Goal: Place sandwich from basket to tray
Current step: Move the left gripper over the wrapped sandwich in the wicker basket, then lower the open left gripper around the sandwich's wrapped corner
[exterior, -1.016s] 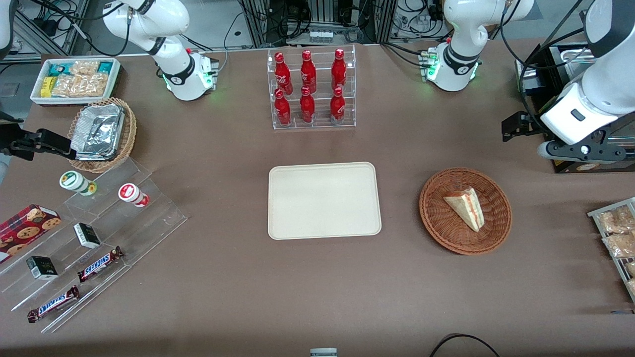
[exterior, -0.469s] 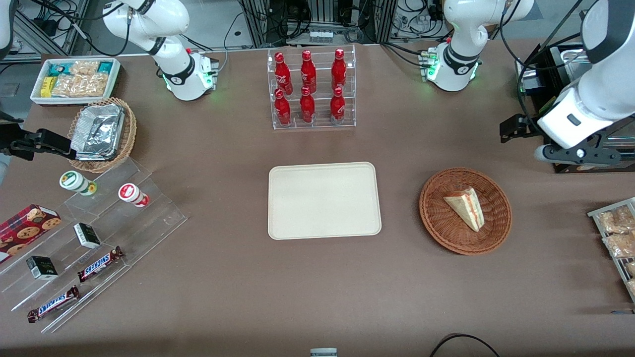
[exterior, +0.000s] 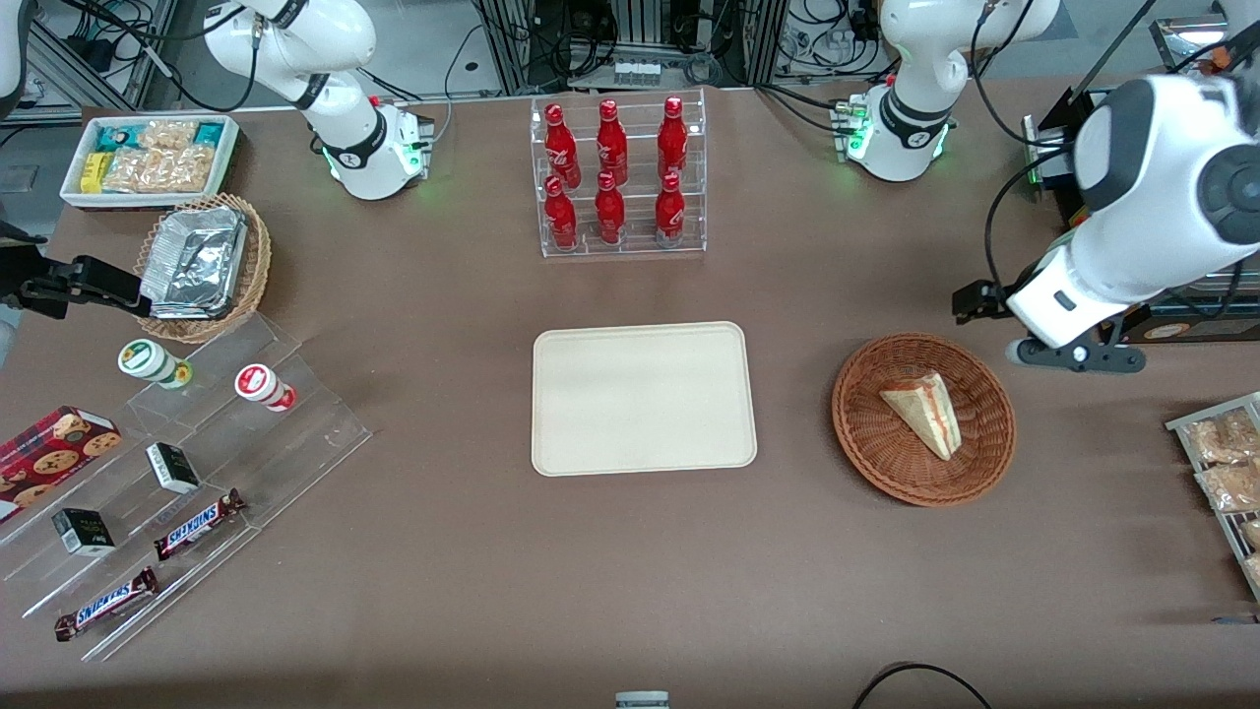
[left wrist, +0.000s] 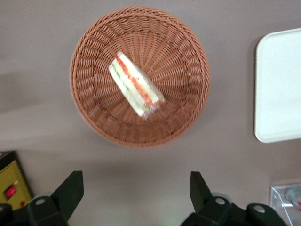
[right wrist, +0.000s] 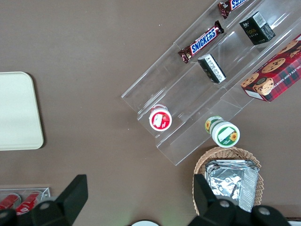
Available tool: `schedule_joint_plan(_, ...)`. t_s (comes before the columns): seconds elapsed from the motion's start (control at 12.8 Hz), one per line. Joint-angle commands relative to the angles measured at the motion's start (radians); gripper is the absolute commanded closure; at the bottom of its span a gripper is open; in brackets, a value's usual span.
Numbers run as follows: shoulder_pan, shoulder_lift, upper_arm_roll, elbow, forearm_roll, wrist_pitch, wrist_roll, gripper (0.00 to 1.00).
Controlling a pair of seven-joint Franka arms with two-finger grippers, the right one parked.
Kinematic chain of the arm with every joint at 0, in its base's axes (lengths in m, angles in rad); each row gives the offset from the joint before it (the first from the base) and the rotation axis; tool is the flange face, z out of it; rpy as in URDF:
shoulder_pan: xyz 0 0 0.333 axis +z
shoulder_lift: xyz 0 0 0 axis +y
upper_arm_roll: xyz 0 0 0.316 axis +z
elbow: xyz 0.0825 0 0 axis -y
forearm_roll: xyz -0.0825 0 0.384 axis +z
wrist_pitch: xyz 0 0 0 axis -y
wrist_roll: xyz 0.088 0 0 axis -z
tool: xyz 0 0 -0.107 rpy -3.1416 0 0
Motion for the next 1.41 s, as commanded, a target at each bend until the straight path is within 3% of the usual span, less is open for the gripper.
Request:
schedule_joint_plan(0.0,0.014,-0.014,-0.004,-0.102,0.005,0.131,0.013,0.00)
schedule_joint_plan(0.31,0.030,-0.008,0.001,-0.251,0.005,0.372,-0.009,0.00)
schedule_joint_plan(0.47,0.030,0.006,0.001,-0.263,0.005,0.406,-0.106,0.00)
schedule_joint_plan(0.78,0.028,0.030,-0.001,-0.266,0.005,0.446,-0.362,0.00)
schedule_joint_plan(1.17,0.005,0.125,-0.007,-0.263,0.005,0.553,-0.858,0.00)
schedule_joint_plan(1.33,-0.004,0.141,-0.007,-0.262,0.007,0.559,-0.871,0.00)
